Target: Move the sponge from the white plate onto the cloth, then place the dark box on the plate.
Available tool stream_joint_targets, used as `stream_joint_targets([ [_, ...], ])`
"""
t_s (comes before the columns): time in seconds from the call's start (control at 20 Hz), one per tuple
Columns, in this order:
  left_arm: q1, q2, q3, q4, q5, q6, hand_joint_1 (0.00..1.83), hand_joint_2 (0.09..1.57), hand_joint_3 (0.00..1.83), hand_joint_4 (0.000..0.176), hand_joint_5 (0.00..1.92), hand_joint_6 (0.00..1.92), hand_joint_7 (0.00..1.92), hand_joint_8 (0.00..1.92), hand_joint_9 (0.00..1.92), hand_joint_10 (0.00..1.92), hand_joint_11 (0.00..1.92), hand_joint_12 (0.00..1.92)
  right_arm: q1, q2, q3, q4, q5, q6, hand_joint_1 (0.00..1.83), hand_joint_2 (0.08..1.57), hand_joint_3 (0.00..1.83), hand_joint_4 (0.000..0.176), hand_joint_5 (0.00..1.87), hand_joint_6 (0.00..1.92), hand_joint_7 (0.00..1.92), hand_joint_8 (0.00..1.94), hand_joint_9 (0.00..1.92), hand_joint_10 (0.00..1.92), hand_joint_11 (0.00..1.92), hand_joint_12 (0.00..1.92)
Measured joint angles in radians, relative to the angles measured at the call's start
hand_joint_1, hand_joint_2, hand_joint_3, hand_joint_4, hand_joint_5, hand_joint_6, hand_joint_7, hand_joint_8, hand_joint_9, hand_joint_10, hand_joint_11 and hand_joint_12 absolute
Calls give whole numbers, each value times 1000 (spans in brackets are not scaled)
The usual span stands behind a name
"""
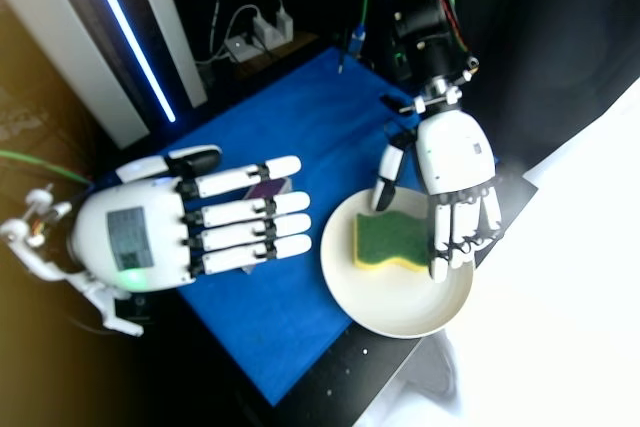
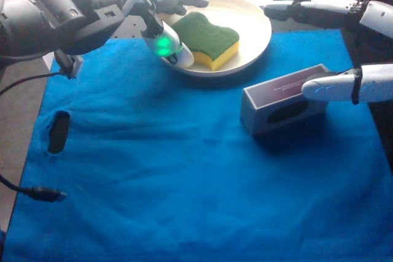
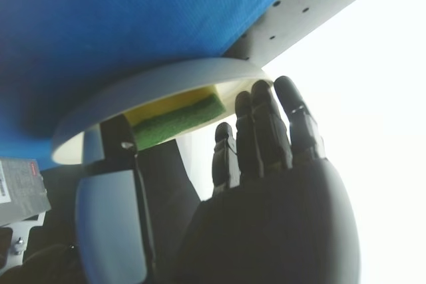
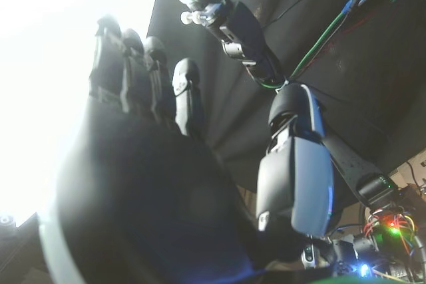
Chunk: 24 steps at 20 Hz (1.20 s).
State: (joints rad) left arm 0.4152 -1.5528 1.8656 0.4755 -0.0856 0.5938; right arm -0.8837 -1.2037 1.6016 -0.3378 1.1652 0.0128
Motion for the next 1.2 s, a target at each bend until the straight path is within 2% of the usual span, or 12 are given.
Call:
stream_joint_targets([
  [0.15, 0, -3, 0, -1, -1, -3, 1041, 1040, 4, 17, 643, 28, 829, 51, 691, 69, 43, 1193, 0, 0, 0, 0, 0, 8, 668, 1067, 1, 119, 219, 4, 165, 3, 110, 4, 117, 15],
  [0.2, 0, -3, 0, -5, -4, -3, 1041, 1040, 4, 17, 643, 28, 829, 51, 691, 69, 43, 1193, 0, 0, 0, 0, 0, 10, 668, 1067, 1, 119, 219, 4, 165, 3, 110, 4, 117, 15],
  [0.25, 0, -3, 0, -12, -11, -3, 1267, 1168, 0, 0, 760, 14, 856, 961, 717, 106, 66, 1244, 0, 0, 0, 0, 0, 11, 671, 1074, 4, 112, 218, 3, 166, 3, 108, 3, 104, 9],
  [0.3, 0, -2, -2, -22, -18, -4, 1199, 1184, 0, 7, 821, 896, 863, 1194, 792, 189, 112, 1340, 0, 0, 0, 0, 0, 11, 668, 1079, 6, 103, 217, 2, 169, 4, 113, 5, 108, 11],
  [0.4, 0, 17, -17, -35, -30, -5, 1169, 1206, 0, 17, 858, 1140, 765, 1357, 599, 706, 168, 1420, 0, 0, 0, 0, 0, 11, 649, 1095, 10, 84, 218, 2, 179, 6, 122, 6, 105, 9],
  [0.5, 0, 29, -27, -41, -29, -4, 1169, 1203, 0, 21, 860, 1144, 769, 1344, 583, 746, 142, 1421, 0, -1, 0, 2, 0, 13, 646, 1097, 10, 77, 220, 2, 185, 7, 124, 6, 97, 5],
  [0.7, -2, 92, -89, -48, -53, -4, 1192, 1159, 0, 35, 916, 1081, 877, 1160, 715, 575, 212, 1355, 0, -3, -6, 1, 0, 21, 649, 1094, 1, 125, 232, 4, 181, 1, 129, 5, 133, 25],
  [0.75, -5, 105, -105, -47, -61, -3, 1192, 1159, 0, 35, 916, 1081, 877, 1160, 715, 575, 212, 1355, 0, -3, -6, 2, 0, 22, 649, 1094, 1, 125, 232, 4, 181, 1, 129, 5, 133, 25],
  [0.8, -12, 132, -131, -46, -77, -4, 1210, 1138, 0, 3, 973, 922, 901, 1194, 687, 850, 229, 1452, -5, -3, -8, 9, 2, 26, 629, 1090, 0, 115, 234, 3, 196, 6, 143, 9, 137, 27],
  [1.0, -32, 198, -201, -44, -144, -2, 1221, 1112, 2, 14, 996, 898, 969, 1078, 746, 774, 274, 1470, -7, -3, -13, 11, -3, 32, 630, 1102, 4, 89, 228, 0, 197, 3, 144, 5, 138, 27],
  [1.15, -34, 287, -309, -31, -209, -4, 1234, 1116, 0, 0, 970, 868, 993, 1122, 766, 989, 370, 1589, -8, -3, -19, 22, -2, 33, 656, 1087, 0, 107, 218, 0, 174, 0, 128, 0, 120, 19],
  [1.2, -34, 336, -365, -18, -240, -4, 1214, 1130, 0, 7, 965, 939, 939, 1133, 718, 914, 378, 1539, -7, -2, -23, 28, -3, 34, 685, 1084, 0, 135, 213, 0, 158, 0, 101, 0, 97, 9],
])
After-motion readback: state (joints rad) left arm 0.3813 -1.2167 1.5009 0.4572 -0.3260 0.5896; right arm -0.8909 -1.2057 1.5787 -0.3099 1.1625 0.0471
